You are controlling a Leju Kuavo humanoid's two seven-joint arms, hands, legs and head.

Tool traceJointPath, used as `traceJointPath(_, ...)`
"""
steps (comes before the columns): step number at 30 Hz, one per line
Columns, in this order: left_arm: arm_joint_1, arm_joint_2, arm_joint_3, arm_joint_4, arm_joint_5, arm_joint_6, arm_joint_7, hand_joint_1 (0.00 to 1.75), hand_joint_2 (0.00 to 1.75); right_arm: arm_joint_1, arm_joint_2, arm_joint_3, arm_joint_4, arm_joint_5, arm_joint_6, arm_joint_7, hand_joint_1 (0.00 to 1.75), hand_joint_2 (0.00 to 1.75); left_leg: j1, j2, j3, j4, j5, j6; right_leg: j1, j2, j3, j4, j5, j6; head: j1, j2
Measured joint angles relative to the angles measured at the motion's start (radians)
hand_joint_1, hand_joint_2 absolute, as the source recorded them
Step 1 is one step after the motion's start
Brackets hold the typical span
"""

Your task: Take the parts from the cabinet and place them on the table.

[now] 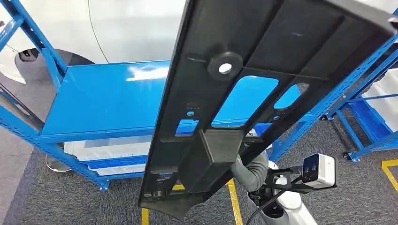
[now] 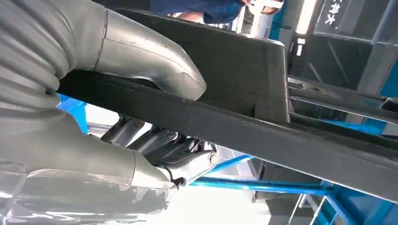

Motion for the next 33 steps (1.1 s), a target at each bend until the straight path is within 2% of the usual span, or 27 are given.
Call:
traceJointPath(3,0.005,0.0,0.0,0.0,0.0,-0.002,-0.003,0.0,1.75,0.007,0.0,0.0,0.0,0.007,0.002,0.002,1.75,1.75,0.006,0.001,-0.002,-0.011,0.029,-0.018,0.008,0.0,-0.019,0.006,0.016,-0.019,0.005,0.0)
traceJointPath(4,0.008,0.0,0.0,0.0,0.0,-0.001,-0.004,0.0,1.75,0.008,0.0,0.0,0.0,0.01,0.002,0.005,1.75,1.75,0.004,-0.001,-0.008,-0.016,0.033,-0.026,-0.002,-0.003,-0.025,-0.004,0.032,-0.03,0.005,0.0)
traceJointPath(5,0.009,0.0,0.0,0.0,0.0,0.0,-0.004,0.0,1.75,0.007,0.002,0.0,0.0,0.013,0.007,0.008,1.75,1.75,0.008,-0.002,-0.018,0.006,-0.006,-0.03,-0.002,-0.008,-0.036,-0.006,0.046,-0.037,0.006,0.0)
traceJointPath(6,0.01,-0.001,0.0,0.0,0.0,0.001,-0.003,0.0,1.75,0.007,0.005,0.0,0.0,0.014,0.013,0.009,1.75,1.75,0.008,-0.002,-0.036,0.057,-0.071,-0.033,-0.001,-0.008,-0.051,-0.005,0.057,-0.047,-0.001,0.0)
traceJointPath(8,0.01,-0.001,0.0,0.0,0.0,0.003,-0.003,0.0,1.75,0.01,0.01,0.0,0.0,0.018,0.018,0.013,1.75,1.75,0.01,-0.002,-0.072,0.206,-0.183,-0.039,0.004,-0.008,-0.081,-0.004,0.081,-0.05,-0.003,0.0)
traceJointPath(9,0.011,-0.001,0.0,0.0,0.0,0.003,-0.003,0.0,1.75,0.009,0.011,0.0,0.0,0.019,0.021,0.016,1.75,1.75,0.01,-0.002,-0.082,0.27,-0.205,-0.041,0.006,-0.008,-0.097,-0.002,0.092,-0.05,-0.003,0.0)
traceJointPath(10,0.011,-0.001,0.0,0.0,0.0,0.004,-0.003,0.0,1.75,0.01,0.011,0.0,0.0,0.02,0.027,0.019,1.75,1.75,0.01,-0.002,-0.078,0.306,-0.193,-0.042,0.008,-0.008,-0.115,0.001,0.104,-0.05,-0.003,0.0)
traceJointPath(11,0.01,-0.001,0.0,0.0,0.0,0.004,-0.003,0.0,1.75,0.01,0.011,-0.002,0.001,0.022,0.03,0.022,1.75,1.75,0.01,-0.002,-0.054,0.298,-0.156,-0.041,0.009,-0.008,-0.134,0.005,0.115,-0.048,-0.003,0.0)
traceJointPath(12,0.01,-0.001,0.0,0.0,0.0,0.004,-0.003,0.0,1.75,0.011,0.011,-0.004,0.001,0.022,0.031,0.024,1.75,1.75,0.009,-0.002,-0.011,0.253,-0.114,-0.038,0.01,-0.008,-0.152,0.012,0.124,-0.046,-0.003,0.0)
traceJointPath(13,0.009,-0.001,0.0,0.0,0.0,0.004,-0.003,0.0,1.75,0.01,0.012,-0.005,0.001,0.022,0.031,0.025,1.75,1.75,0.009,-0.002,0.05,0.179,-0.086,-0.034,0.011,-0.008,-0.169,0.02,0.132,-0.044,-0.003,0.0)
traceJointPath(14,0.007,-0.001,0.0,-0.001,0.0,0.004,-0.003,0.0,1.75,0.01,0.012,-0.006,0.001,0.022,0.031,0.025,1.75,1.75,0.009,-0.002,0.118,0.091,-0.096,-0.027,0.011,-0.008,-0.179,0.027,0.138,-0.041,-0.003,0.0)
traceJointPath(15,0.005,0.0,0.0,-0.002,0.0,0.004,-0.003,0.0,1.75,0.01,0.014,-0.008,0.0,0.022,0.031,0.025,1.75,1.75,0.001,-0.001,0.17,0.003,-0.141,-0.023,0.016,-0.007,-0.188,0.032,0.144,-0.035,-0.003,0.0)
traceJointPath(16,0.004,0.0,0.0,-0.002,0.0,0.004,-0.003,0.0,1.75,0.01,0.016,-0.011,0.0,0.023,0.032,0.025,1.75,1.75,0.0,-0.001,0.18,-0.018,-0.149,-0.017,0.014,-0.01,-0.188,0.031,0.153,-0.028,-0.001,0.0)
traceJointPath(18,0.006,0.0,0.0,-0.002,0.0,0.004,-0.005,0.0,1.75,0.01,0.017,-0.013,0.0,0.022,0.034,0.025,1.75,1.75,-0.008,-0.002,0.163,-0.016,-0.136,-0.005,0.008,-0.012,-0.189,0.027,0.172,-0.017,-0.011,0.0)
traceJointPath(19,0.008,0.0,0.0,-0.002,0.0,0.004,-0.006,0.0,1.75,0.012,0.017,-0.014,0.0,0.022,0.037,0.025,1.75,1.75,-0.001,-0.002,0.158,-0.026,-0.121,0.004,0.013,-0.011,-0.192,0.026,0.181,-0.009,-0.008,0.0)
traceJointPath(20,0.007,-0.003,0.0,-0.002,0.0,0.004,-0.006,0.0,1.75,0.016,0.017,-0.017,0.0,0.022,0.041,0.025,1.75,1.75,0.003,0.007,0.149,-0.028,-0.108,0.01,0.005,-0.004,-0.2,0.036,0.157,-0.005,-0.013,0.0)
traceJointPath(21,0.006,-0.002,0.0,-0.002,0.0,0.004,-0.007,0.0,1.75,0.017,0.017,-0.019,0.0,0.021,0.051,0.025,1.75,1.75,0.003,0.007,0.134,-0.029,-0.095,0.019,0.005,-0.004,-0.214,0.072,0.098,0.001,-0.01,0.0)
traceJointPath(23,0.007,-0.003,0.0,-0.003,0.0,0.005,-0.009,0.0,1.75,0.023,0.017,-0.026,0.0,0.021,0.069,0.025,1.75,1.75,0.002,0.008,0.103,-0.028,-0.069,0.022,-0.002,-0.004,-0.253,0.224,-0.033,0.012,-0.01,0.0)
traceJointPath(24,0.007,-0.003,0.0,-0.003,0.0,0.007,-0.009,0.0,1.75,0.025,0.017,-0.028,0.0,0.022,0.075,0.026,1.75,1.75,0.002,0.008,0.085,-0.026,-0.056,0.022,-0.004,-0.004,-0.265,0.297,-0.064,0.017,-0.011,0.0)
traceJointPath(25,0.007,-0.003,0.0,-0.003,0.0,0.007,-0.009,0.0,1.75,0.027,0.017,-0.029,0.0,0.022,0.078,0.028,1.75,1.75,0.002,0.008,0.068,-0.023,-0.044,0.02,-0.006,-0.004,-0.263,0.339,-0.059,0.02,-0.01,0.0)
traceJointPath(26,0.007,-0.003,0.0,-0.003,0.0,0.008,-0.01,0.0,1.75,0.028,0.018,-0.03,0.0,0.023,0.084,0.028,1.75,1.75,0.003,0.008,0.051,-0.02,-0.034,0.018,-0.009,-0.004,-0.246,0.341,-0.028,0.022,-0.011,0.0)
traceJointPath(27,0.007,-0.004,0.0,-0.003,0.0,0.01,-0.01,0.0,1.75,0.028,0.019,-0.031,0.0,0.023,0.085,0.029,1.75,1.75,0.003,0.008,0.035,-0.018,-0.028,0.016,-0.011,-0.004,-0.212,0.309,0.01,0.022,-0.011,0.0)
traceJointPath(28,0.007,-0.006,0.0,-0.003,0.0,0.012,-0.012,0.0,1.75,0.028,0.021,-0.033,0.0,0.023,0.086,0.029,1.75,1.75,0.003,0.008,0.018,-0.015,-0.018,0.012,-0.012,-0.004,-0.157,0.239,0.049,0.019,-0.011,0.0)
traceJointPath(29,0.007,-0.006,0.001,-0.003,0.0,0.012,-0.012,0.0,1.75,0.028,0.026,-0.035,-0.001,0.025,0.092,0.031,1.75,1.75,0.003,0.007,0.008,-0.012,-0.009,0.007,-0.012,-0.004,-0.09,0.151,0.053,0.015,-0.011,0.0)
traceJointPath(30,0.007,-0.007,0.001,-0.003,0.0,0.011,-0.01,0.0,1.75,0.028,0.031,-0.039,-0.005,0.027,0.098,0.034,1.75,1.75,-0.001,0.006,0.001,-0.009,-0.003,0.002,-0.009,-0.004,-0.022,0.061,0.017,0.008,-0.012,0.0)
traceJointPath(31,0.007,-0.007,0.001,-0.003,0.0,0.009,-0.005,0.0,1.75,0.028,0.036,-0.041,-0.01,0.029,0.104,0.037,1.75,1.75,-0.002,0.006,-0.002,-0.007,0.004,-0.004,-0.005,-0.004,0.009,-0.008,-0.011,-0.002,-0.015,0.0)
traceJointPath(33,0.007,-0.007,0.002,-0.003,0.0,0.006,0.003,0.0,1.75,0.031,0.042,-0.047,-0.013,0.032,0.111,0.037,1.75,1.75,0.003,0.007,-0.003,-0.014,0.022,-0.017,0.002,-0.005,-0.004,0.0,-0.001,-0.014,-0.017,0.0)
